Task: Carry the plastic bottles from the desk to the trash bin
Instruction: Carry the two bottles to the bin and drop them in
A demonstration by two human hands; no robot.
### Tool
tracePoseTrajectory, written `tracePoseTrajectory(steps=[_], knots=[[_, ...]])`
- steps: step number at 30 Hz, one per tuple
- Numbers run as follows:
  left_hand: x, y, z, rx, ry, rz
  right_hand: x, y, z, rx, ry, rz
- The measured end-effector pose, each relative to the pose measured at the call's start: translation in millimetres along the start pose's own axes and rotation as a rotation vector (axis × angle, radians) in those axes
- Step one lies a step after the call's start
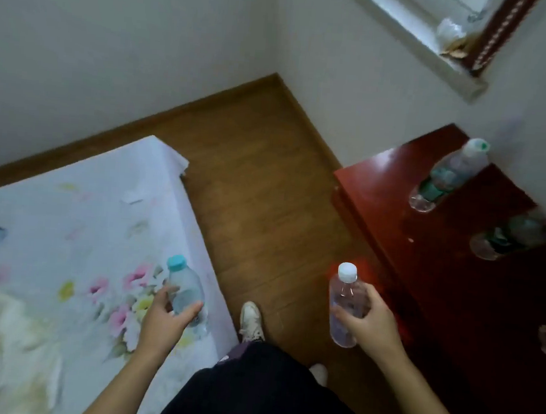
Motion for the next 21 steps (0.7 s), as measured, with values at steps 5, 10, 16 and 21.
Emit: tracePoseTrajectory(steps=[5, 10, 16, 21], knots=[[66, 79, -6, -0.253, 0.235, -0.12, 79, -70, 51, 0.165, 0.121, -0.097], [79, 98, 32, -0.334, 0.345, -0.176, 129, -113, 114, 0.198, 0.172, -0.19], [-7, 66, 136, -0.212, 0.261, -0.117, 170, -105, 176, 0.102, 0.176, -0.268], [-103, 41, 248, -0.112, 0.08, -0.012, 196, -81, 248, 0.029, 0.133, -0.273]])
Point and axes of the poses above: each hand's wrist, its own z-axis towards the middle knuckle, its own y-axis out of the back of the hand, x = y × z, the point moved 6 cm from there along z, towards the middle knuckle, and after that the axes turned 2 degrees about -x, right-handed, at the moved point
